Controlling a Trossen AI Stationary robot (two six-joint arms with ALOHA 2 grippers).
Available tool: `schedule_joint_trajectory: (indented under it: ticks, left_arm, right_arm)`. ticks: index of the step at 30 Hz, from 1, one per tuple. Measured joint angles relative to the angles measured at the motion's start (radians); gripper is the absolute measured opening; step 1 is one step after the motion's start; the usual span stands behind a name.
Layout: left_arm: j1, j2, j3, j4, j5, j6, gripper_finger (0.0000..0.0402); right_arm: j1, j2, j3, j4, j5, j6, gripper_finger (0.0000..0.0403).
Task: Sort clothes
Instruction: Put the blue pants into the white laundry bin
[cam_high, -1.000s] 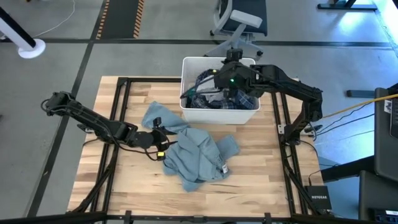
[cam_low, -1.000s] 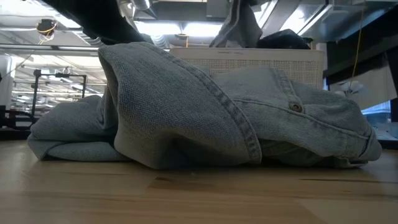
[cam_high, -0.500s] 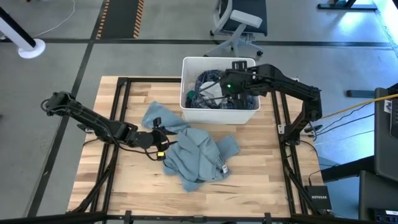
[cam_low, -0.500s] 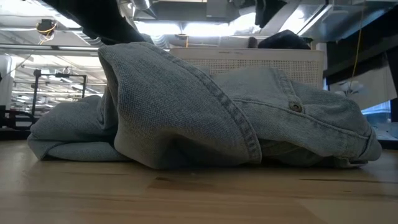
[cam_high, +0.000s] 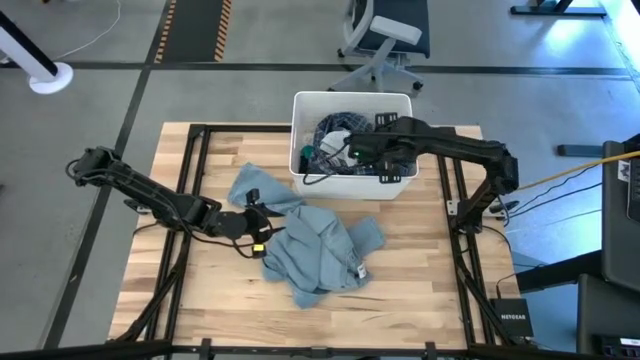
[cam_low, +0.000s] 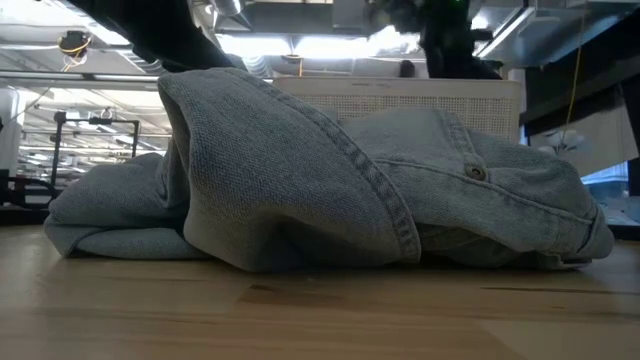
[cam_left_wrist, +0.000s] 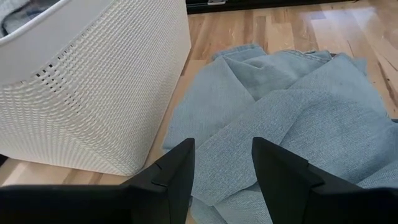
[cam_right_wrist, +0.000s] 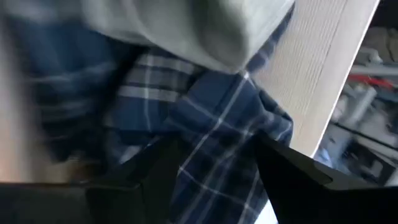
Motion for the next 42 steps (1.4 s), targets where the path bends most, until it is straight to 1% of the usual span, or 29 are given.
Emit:
schedule_joint_trajectory:
  ticks: [2, 4, 7, 10, 15, 17, 18, 23, 26, 30, 33, 37, 42]
  left_arm:
    - [0.0, 0.0, 0.0, 0.0, 0.0, 0.0, 0.0155]
    - [0.0, 0.0, 0.0, 0.0, 0.0, 0.0, 0.0155]
    - [0.0, 0.0, 0.0, -0.001, 0.0, 0.0, 0.0155]
    - [0.0, 0.0, 0.0, 0.0, 0.0, 0.001, 0.0155]
    - [0.0, 0.0, 0.0, 0.0, 0.0, 0.008, 0.0155]
    - [0.0, 0.0, 0.0, 0.0, 0.0, 0.007, 0.0155]
    - [0.0, 0.0, 0.0, 0.0, 0.0, 0.007, 0.0155]
    - [0.0, 0.0, 0.0, 0.0, 0.0, 0.007, 0.0155]
    - [0.0, 0.0, 0.0, -0.003, 0.0, 0.007, 0.0155]
    - [0.001, 0.0, 0.0, -0.029, 0.0, 0.007, 0.0155]
    - [0.001, 0.0, 0.0, -0.031, 0.0, 0.002, 0.0155]
    - [0.001, 0.0, 0.0, -0.039, 0.0, -0.001, 0.0155]
    - [0.001, 0.0, 0.0, -0.053, 0.0, -0.014, 0.0155]
  right_arm:
    - [-0.035, 0.0, -0.068, 0.061, 0.032, -0.022, 0.0225]
    - [-0.077, 0.0, -0.125, 0.131, 0.022, -0.052, 0.0225]
    - [-0.135, -0.005, -0.19, 0.243, -0.08, -0.124, 0.0225]
    - [-0.185, -0.007, -0.221, 0.311, -0.194, -0.176, 0.0225]
    - [-0.238, -0.005, -0.227, 0.387, -0.348, -0.195, 0.0225]
    - [-0.247, -0.003, -0.226, 0.39, -0.417, -0.195, 0.0225]
    - [-0.247, -0.003, -0.223, 0.387, -0.431, -0.195, 0.0225]
    - [-0.228, 0.006, -0.159, 0.365, -0.406, -0.202, 0.0225]
    - [-0.213, 0.001, -0.084, 0.32, -0.371, -0.201, 0.0225]
    - [-0.165, -0.003, 0.033, 0.244, -0.361, -0.19, 0.0225]
    - [-0.121, -0.003, 0.114, 0.19, -0.308, -0.17, 0.0225]
    - [-0.053, -0.004, 0.189, 0.132, -0.229, -0.124, 0.0225]
    - [0.075, -0.004, 0.201, 0.138, -0.218, -0.071, 0.0225]
